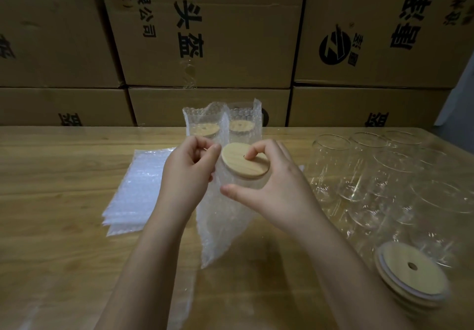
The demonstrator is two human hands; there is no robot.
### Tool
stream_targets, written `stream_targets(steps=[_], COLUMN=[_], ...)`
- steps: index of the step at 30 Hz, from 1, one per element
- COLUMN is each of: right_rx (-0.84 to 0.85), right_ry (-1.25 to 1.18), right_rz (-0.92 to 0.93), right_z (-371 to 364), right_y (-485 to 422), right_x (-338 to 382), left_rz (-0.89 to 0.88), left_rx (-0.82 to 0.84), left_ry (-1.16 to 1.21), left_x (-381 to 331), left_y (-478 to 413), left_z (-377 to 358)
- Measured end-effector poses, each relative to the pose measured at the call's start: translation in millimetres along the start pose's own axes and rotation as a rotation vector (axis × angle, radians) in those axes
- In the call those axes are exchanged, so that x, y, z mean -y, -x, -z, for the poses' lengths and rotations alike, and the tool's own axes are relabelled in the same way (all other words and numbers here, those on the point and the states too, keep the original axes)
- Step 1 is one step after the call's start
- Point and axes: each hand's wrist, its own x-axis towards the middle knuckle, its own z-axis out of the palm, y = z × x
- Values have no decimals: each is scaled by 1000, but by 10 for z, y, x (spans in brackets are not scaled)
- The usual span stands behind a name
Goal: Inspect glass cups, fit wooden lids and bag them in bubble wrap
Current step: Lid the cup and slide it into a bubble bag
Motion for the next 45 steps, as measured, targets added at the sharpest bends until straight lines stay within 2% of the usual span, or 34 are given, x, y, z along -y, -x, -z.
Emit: stream_targets(steps=[11, 14, 18, 22, 24, 26, 28, 30, 32, 36, 40, 45], right_rx=[162, 102, -134, -102, -99, -116, -135, -156, -156, -171, -186, -250], right_ry=[26, -91, -143, -32, -15, -6, -9, -9, -27, -38, -82, -204], right_rz=[-8, -52, -99, -132, -125, -119, -126, -145, -170, -184, -197, -195], right_z=[-173, -127, -58, 20, 51, 57, 71, 88, 95, 91, 121, 122], right_y=[-16, -48, -74, -106, -124, -120, -129, -141, -150, -155, -163, -155], right_x=[-166, -173, -200, -266, -280, -293, -289, -308, -326, -342, -358, -324], left_rz=[-58, -88, -149, -173, -223, -361, -459, -452, -473, -519, -525, -436], left_rx=[47, 52, 94, 164, 178, 196, 366, 564, 660, 697, 747, 642], left_ry=[-192, -217, -213, -265, -358, -587, -717, -781, -872, -921, -1123, -1200], left_x=[-3, -68, -197, -307, -375, -469, -608, -733, -783, -767, -707, -700], left_y=[33, 48, 77, 120, 156, 224, 320, 435, 535, 647, 704, 599], left_z=[4, 25, 98, 160, 173, 199, 221, 205, 139, -45, -203, -60])
